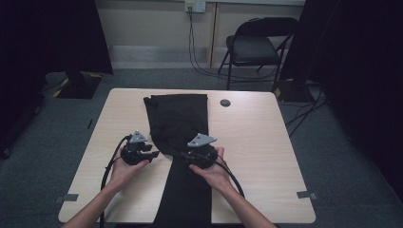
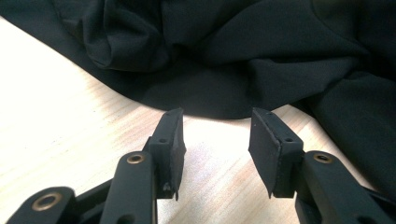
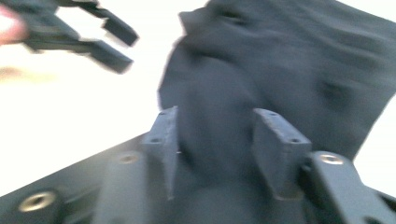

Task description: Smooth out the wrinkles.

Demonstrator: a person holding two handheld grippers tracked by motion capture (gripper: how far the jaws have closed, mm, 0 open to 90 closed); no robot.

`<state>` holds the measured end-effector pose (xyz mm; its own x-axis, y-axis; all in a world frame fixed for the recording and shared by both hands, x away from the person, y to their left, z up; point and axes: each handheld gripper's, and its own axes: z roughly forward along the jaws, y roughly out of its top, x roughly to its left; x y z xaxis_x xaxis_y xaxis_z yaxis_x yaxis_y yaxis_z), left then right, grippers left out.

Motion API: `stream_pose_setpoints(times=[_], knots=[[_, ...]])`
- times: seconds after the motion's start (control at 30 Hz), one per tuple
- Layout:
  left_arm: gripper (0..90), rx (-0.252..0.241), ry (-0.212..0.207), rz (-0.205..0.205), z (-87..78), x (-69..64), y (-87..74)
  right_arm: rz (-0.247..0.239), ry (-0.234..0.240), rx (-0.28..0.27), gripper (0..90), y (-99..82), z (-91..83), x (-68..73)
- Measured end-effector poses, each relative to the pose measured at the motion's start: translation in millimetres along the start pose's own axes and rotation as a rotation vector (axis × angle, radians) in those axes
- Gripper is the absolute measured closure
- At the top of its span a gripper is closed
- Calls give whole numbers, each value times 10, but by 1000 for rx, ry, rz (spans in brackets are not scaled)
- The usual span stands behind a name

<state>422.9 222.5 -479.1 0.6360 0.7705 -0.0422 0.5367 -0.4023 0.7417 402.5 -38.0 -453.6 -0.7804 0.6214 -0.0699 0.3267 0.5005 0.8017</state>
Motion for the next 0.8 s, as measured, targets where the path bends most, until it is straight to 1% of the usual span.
stream_pose_setpoints(times=[0.03, 0.07, 0.1, 0.13, 0.17, 0.2, 0.23, 0.3, 0.33, 0.37, 0.4, 0.47, 0.5, 0.57, 0.6, 0.67, 0.73, 0.8], knots=[[551, -3, 2, 1, -9, 1, 2, -13, 20, 8, 584, 7, 23, 64], [551, -5, 2, -1, -14, 0, 3, -26, 57, 33, 585, 5, 88, 157], [549, -5, 2, 1, -19, -1, 3, -34, 69, 52, 575, -9, 156, 220], [549, -7, 3, 0, -25, -2, 3, -37, 77, 71, 567, -23, 207, 257], [549, -9, 3, -2, -29, -4, 1, -42, 93, 95, 550, -51, 295, 299], [548, -11, 2, -2, -35, -5, -1, -38, 98, 104, 522, -76, 358, 322], [548, -11, 0, 3, -39, -2, -1, -22, 114, 115, 499, -102, 418, 341], [548, -12, -3, -1, -37, 1, -7, -13, 100, 121, 457, -126, 465, 360], [548, -10, -2, 1, -34, 6, -10, -8, 92, 128, 450, -139, 491, 375], [548, -8, -1, -1, -30, 8, -12, -14, 76, 126, 458, -139, 496, 387], [548, -7, 0, -2, -28, 9, -13, -13, 66, 131, 498, -129, 497, 396], [548, -6, 1, 1, -27, 5, -11, -24, 49, 128, 633, -125, 489, 399], [548, -6, 1, 4, -29, 1, -9, -26, 40, 128, 724, -127, 481, 394], [546, -8, -2, 5, -30, -11, -5, -32, 46, 122, 863, -131, 460, 379], [547, -8, 0, 9, -29, -12, -4, -30, 41, 113, 881, -128, 435, 374], [547, -5, -1, 5, -21, -20, -4, -15, 52, 86, 887, -115, 383, 350], [546, -3, -3, 11, -15, -25, -4, 0, 60, 61, 888, -97, 305, 321], [546, -1, -5, 12, -11, -32, -5, 5, 70, 31, 888, -93, 178, 258]])
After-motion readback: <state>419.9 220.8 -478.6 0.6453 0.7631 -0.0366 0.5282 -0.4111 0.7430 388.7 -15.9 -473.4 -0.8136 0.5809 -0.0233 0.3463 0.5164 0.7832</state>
